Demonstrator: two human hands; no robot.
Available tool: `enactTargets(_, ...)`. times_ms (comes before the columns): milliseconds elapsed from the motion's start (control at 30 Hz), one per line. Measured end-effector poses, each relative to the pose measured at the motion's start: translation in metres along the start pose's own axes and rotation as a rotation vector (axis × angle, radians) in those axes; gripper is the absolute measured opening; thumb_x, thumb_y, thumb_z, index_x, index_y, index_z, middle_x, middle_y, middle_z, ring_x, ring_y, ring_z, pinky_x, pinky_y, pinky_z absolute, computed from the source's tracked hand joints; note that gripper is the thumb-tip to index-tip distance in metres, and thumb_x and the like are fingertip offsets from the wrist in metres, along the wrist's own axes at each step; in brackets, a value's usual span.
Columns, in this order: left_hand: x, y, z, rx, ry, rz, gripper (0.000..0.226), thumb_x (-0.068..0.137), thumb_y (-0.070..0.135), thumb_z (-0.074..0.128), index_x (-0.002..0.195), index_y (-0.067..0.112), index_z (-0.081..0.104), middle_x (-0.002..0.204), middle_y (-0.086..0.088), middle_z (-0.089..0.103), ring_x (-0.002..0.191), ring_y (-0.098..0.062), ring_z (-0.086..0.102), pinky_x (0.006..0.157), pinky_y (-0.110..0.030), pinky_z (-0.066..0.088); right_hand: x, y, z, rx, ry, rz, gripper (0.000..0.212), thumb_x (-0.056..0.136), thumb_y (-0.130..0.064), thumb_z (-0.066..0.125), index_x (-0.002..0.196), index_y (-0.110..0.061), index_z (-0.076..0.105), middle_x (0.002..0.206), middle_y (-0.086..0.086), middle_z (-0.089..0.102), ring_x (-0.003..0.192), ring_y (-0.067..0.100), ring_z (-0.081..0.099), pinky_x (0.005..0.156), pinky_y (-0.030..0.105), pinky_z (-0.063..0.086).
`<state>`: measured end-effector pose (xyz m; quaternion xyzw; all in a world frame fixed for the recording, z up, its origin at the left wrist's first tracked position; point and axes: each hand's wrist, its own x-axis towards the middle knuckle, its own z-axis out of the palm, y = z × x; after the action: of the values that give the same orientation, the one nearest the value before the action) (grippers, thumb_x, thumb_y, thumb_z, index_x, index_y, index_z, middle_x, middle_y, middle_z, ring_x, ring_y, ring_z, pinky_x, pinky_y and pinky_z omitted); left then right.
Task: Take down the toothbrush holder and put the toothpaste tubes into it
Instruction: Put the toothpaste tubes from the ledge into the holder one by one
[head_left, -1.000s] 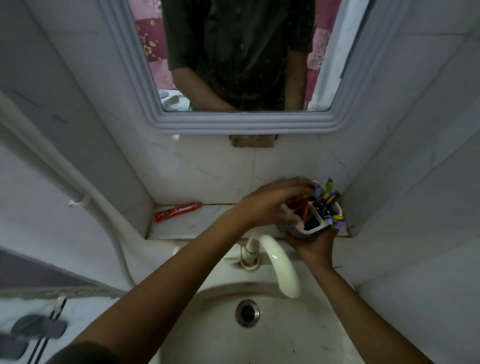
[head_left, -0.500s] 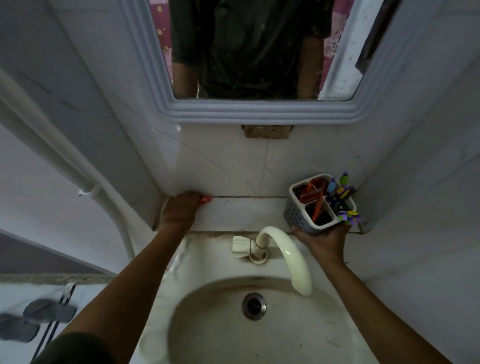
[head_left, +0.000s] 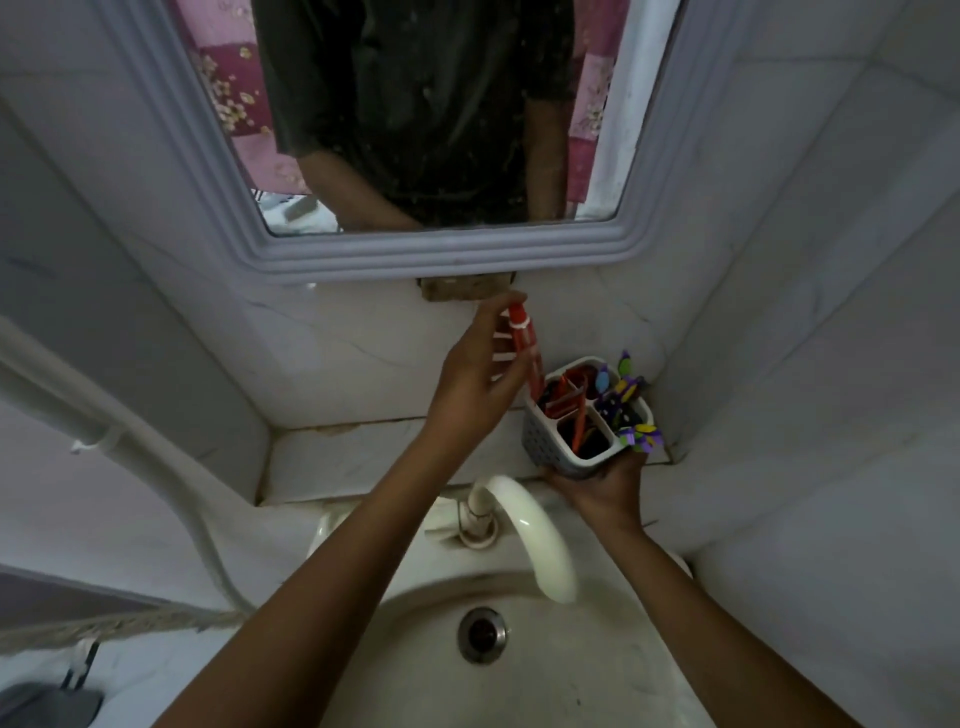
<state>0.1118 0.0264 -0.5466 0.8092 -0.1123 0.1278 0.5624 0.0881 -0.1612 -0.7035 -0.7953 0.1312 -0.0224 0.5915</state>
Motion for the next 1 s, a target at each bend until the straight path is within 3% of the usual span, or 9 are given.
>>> enactTargets(67,0.008,0.003,0.011,-0.024,-0.032,-0.001,0.045,0.092,0.018,0.06,0.128,0.036,0.041,0.108,0.011,0.058,0.103,-0.009,0.064,0.081,-0.023,0.058,-0.004,-0.004,-0.001,-0.031,0.01,-0.02,0.082,0.056,-0.018,0.1,0.125,0.001,0.06,0.11,0.005,0.071,0.095,0.014,0.069,0.099,0.047,0.06)
enactTargets(267,0.009,-0.022,0.028,0.079,-0.14,-0.069,0.036,0.09,0.016,0.059,0.125,0.025,0.054,0.113,0.007,0.063,0.103,-0.01,0.064,0.088,-0.026,0.055,0.004,0.004,-0.002,0.019,0.056,-0.077,0.111,0.044,-0.034,0.102,0.14,-0.004,0.053,0.128,0.002,0.072,0.119,0.003,0.07,0.104,0.034,0.059)
enactTargets(467,-0.003,-0.042,0.026,0.038,-0.085,-0.289,0.044,0.089,0.021,0.065,0.132,0.02,0.055,0.124,0.0,0.064,0.108,-0.012,0.063,0.094,-0.027,0.051,0.001,0.0,-0.004,0.083,0.081,-0.139,0.099,0.051,0.004,0.101,0.136,0.0,0.05,0.123,-0.001,0.068,0.112,-0.018,0.064,0.097,0.009,0.053)
enactTargets(567,-0.011,-0.046,0.028,-0.11,-0.101,-0.54,0.043,0.089,0.015,0.064,0.131,0.019,0.055,0.123,-0.007,0.065,0.105,-0.019,0.064,0.096,-0.035,0.051,-0.002,0.002,-0.004,0.087,0.122,-0.144,0.105,0.049,-0.011,0.105,0.138,0.0,0.05,0.128,0.005,0.069,0.12,-0.004,0.066,0.104,0.021,0.055)
enactTargets(633,-0.015,-0.042,0.032,-0.26,-0.179,-0.655,0.038,0.089,0.012,0.062,0.126,0.02,0.058,0.116,-0.004,0.068,0.098,-0.016,0.065,0.091,-0.034,0.049,-0.005,0.003,-0.003,0.075,0.166,-0.159,0.109,0.048,-0.017,0.105,0.14,-0.001,0.049,0.13,0.006,0.069,0.123,0.004,0.066,0.106,0.019,0.053)
enactTargets(700,-0.014,-0.036,0.036,-0.334,-0.27,-0.685,0.031,0.09,0.011,0.06,0.117,0.027,0.061,0.108,0.006,0.069,0.097,-0.013,0.064,0.086,-0.028,0.047,-0.004,0.004,-0.005,0.067,0.228,-0.165,0.111,0.047,-0.019,0.105,0.141,-0.001,0.048,0.132,0.009,0.067,0.126,0.012,0.066,0.108,0.022,0.052)
enactTargets(833,0.003,-0.028,0.046,-0.31,-0.461,-0.669,0.044,0.092,0.011,0.057,0.133,0.026,0.055,0.127,0.004,0.064,0.12,-0.016,0.058,0.086,-0.024,0.044,0.005,0.014,-0.016,0.061,0.313,-0.144,0.107,0.047,-0.028,0.102,0.138,-0.006,0.051,0.133,0.012,0.064,0.126,0.027,0.066,0.109,0.047,0.054)
enactTargets(867,0.009,-0.027,0.05,-0.283,-0.503,-0.658,0.045,0.092,0.011,0.057,0.135,0.026,0.054,0.131,0.003,0.062,0.123,-0.016,0.056,0.085,-0.023,0.044,0.008,0.014,-0.019,0.06,0.324,-0.127,0.105,0.048,-0.025,0.102,0.138,-0.007,0.05,0.132,0.012,0.064,0.125,0.028,0.066,0.11,0.044,0.054)
enactTargets(1000,0.031,-0.022,0.064,-0.232,-0.572,-0.619,0.046,0.091,0.006,0.056,0.135,0.019,0.055,0.137,-0.004,0.06,0.123,-0.015,0.054,0.08,-0.018,0.044,0.017,0.016,-0.024,0.082,0.376,-0.109,0.109,0.052,-0.006,0.102,0.144,0.001,0.044,0.138,0.015,0.058,0.126,0.024,0.061,0.101,0.001,0.042)
